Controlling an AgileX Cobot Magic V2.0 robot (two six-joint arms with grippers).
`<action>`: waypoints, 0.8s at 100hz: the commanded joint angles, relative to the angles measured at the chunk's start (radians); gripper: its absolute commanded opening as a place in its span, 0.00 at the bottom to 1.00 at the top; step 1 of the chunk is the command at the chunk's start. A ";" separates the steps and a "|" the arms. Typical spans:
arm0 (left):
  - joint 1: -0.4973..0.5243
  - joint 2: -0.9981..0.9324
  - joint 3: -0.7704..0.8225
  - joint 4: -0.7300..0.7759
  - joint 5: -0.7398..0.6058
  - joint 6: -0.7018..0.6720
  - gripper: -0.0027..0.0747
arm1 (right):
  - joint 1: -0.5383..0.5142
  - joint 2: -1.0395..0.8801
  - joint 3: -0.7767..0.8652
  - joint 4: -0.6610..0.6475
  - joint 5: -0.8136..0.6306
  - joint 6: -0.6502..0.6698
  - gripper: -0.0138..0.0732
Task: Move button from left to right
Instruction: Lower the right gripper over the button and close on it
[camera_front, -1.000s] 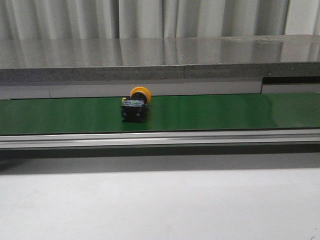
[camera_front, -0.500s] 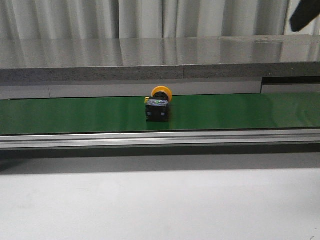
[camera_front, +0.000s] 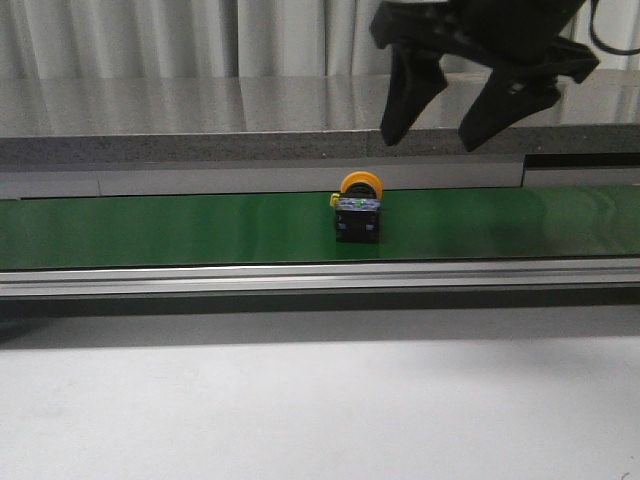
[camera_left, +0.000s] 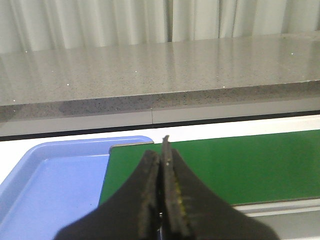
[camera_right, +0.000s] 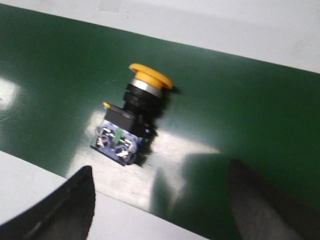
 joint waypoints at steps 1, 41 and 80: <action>-0.008 0.008 -0.027 -0.003 -0.081 -0.004 0.01 | 0.016 0.001 -0.059 -0.014 -0.054 -0.013 0.79; -0.008 0.008 -0.027 -0.003 -0.081 -0.004 0.01 | 0.021 0.139 -0.104 -0.089 -0.078 -0.013 0.79; -0.008 0.008 -0.027 -0.003 -0.081 -0.004 0.01 | 0.020 0.165 -0.112 -0.105 -0.052 -0.012 0.43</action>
